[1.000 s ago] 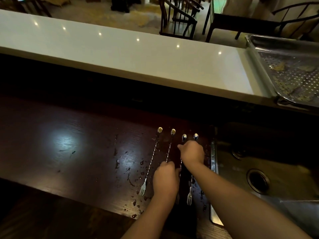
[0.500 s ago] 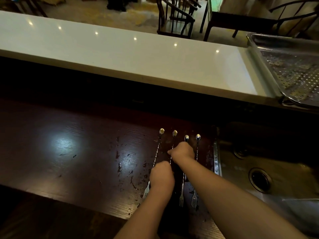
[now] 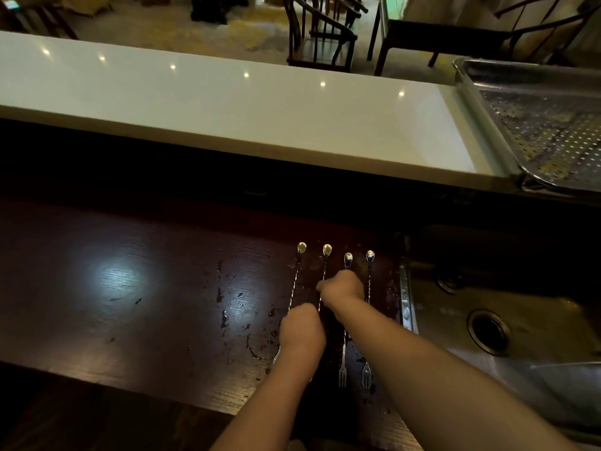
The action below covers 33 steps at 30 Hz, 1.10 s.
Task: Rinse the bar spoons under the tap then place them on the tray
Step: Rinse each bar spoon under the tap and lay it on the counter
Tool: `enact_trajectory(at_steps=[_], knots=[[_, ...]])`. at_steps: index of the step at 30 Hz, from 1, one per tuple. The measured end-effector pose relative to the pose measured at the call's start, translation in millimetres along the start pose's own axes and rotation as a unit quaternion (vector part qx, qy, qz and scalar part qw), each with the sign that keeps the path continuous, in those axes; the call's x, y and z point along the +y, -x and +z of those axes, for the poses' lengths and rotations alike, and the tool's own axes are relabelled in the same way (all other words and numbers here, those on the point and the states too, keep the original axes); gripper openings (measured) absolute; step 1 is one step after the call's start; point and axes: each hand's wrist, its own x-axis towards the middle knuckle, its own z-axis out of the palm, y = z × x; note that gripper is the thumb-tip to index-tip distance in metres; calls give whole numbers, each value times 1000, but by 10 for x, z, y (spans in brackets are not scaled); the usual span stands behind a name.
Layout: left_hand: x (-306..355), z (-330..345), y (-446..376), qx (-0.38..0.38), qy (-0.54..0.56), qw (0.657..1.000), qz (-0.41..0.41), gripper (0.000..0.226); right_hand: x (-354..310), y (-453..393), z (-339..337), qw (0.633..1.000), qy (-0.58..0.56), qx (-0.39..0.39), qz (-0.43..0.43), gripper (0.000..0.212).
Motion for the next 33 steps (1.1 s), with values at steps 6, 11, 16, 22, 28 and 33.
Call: enact_trajectory(at_steps=[6,11,16,22,28,33], knots=[[110,-98,-23,9,-52,997,60,15,16,38,-226,997,-76,17,-9,14],[312,-239,-76,8,-130,985,115,13,154,34,-508,982,-187,31,7,16],[605,-235,-21,0,-196,963,184,15,344,26,-879,940,-334,38,55,23],[1013,-152,132,54,-222,946,229,16,706,85,-1393,873,-473,43,109,22],[1503,130,374,130,-124,946,269,24,1091,174,-1845,806,-573,93,117,20],[1939,648,576,-156,365,912,102,33,1433,221,-2197,750,-636,120,136,21]])
